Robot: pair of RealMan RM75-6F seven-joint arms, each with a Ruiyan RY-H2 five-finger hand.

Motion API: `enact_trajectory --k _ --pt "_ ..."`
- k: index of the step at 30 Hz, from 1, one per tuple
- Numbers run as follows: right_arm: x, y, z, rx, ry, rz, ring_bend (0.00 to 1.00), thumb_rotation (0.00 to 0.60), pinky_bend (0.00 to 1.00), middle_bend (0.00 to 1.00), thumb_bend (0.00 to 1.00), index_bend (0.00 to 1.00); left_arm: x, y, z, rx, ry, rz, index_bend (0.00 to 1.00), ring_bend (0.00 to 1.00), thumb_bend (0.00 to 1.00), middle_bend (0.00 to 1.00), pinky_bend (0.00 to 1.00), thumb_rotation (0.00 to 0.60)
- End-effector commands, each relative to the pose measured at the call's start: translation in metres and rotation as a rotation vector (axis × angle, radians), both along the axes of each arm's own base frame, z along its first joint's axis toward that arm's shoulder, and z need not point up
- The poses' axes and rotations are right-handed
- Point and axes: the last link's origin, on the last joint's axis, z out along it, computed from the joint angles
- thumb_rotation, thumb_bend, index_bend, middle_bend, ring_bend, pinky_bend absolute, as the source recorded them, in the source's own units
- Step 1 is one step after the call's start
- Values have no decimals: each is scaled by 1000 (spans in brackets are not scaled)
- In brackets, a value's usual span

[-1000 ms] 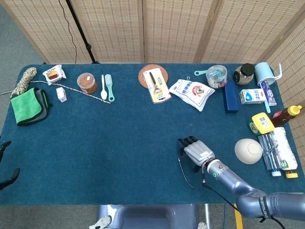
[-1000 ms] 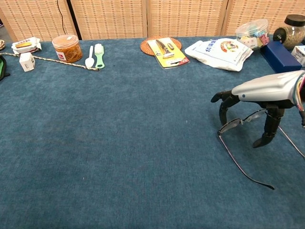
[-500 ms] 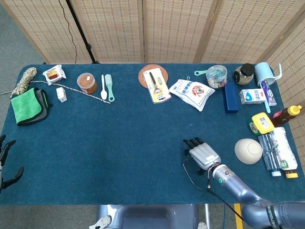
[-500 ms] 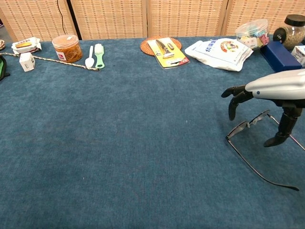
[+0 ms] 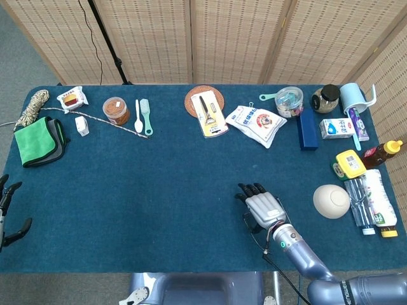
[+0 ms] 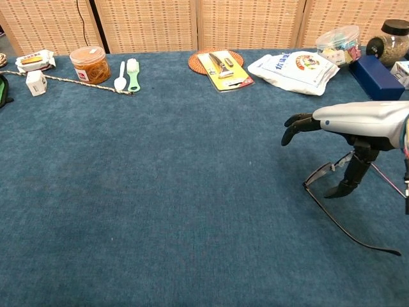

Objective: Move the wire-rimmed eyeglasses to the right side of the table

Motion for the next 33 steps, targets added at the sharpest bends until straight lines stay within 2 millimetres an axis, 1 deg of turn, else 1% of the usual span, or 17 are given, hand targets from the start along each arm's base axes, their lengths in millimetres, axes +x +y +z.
enact_trajectory --k 1,6,13,23,33 --pt "-1 1 -6 -1 -2 -20 0 600 0 0 202 141 1 2 2 6 3 -5 152 29 287 0 23 600" --pt "-8 2 -12 -26 15 -56 0 600 0 0 202 116 2 3 3 9 3 -10 152 29 288 0 24 600" --pt "-14 5 -18 -45 20 -95 0 600 0 0 203 112 4 5 3 6 1 -19 151 29 287 0 23 600" --pt "-7 11 -16 -64 -11 -115 0 600 0 0 202 102 4 6 5 13 -4 -19 152 29 287 0 24 600" --pt "-4 16 -26 -48 -19 -123 0 600 0 0 202 93 1 5 9 18 0 -16 152 29 287 0 24 600"
